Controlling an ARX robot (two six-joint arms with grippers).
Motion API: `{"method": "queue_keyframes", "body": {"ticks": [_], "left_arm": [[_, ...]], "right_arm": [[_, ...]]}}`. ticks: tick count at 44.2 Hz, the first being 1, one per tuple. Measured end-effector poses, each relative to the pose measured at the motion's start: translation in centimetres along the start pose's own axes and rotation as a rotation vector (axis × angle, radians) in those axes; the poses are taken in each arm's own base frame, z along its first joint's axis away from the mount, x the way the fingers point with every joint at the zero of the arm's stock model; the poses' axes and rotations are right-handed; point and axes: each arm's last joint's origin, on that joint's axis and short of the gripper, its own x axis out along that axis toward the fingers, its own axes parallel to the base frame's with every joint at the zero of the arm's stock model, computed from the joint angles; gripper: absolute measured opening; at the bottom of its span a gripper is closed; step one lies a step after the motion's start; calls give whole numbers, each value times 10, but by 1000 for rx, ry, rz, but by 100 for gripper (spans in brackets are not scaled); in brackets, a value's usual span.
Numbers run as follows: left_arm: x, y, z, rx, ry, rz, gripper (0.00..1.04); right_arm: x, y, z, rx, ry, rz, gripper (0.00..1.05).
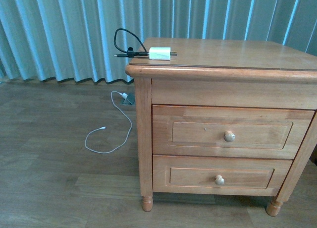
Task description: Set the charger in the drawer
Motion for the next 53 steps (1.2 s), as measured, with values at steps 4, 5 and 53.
{"method": "queue_keyframes", "body": {"ticks": [4,5,53], "left_arm": [[0,0,0,0,0,0,99],[0,0,0,0,0,0,99],[0,0,0,0,0,0,99]], "right_arm": [[10,3,8,-13,14,23,96],[13,4,9,-16,15,27,96],[218,81,12,-121,100,60,96]]}}
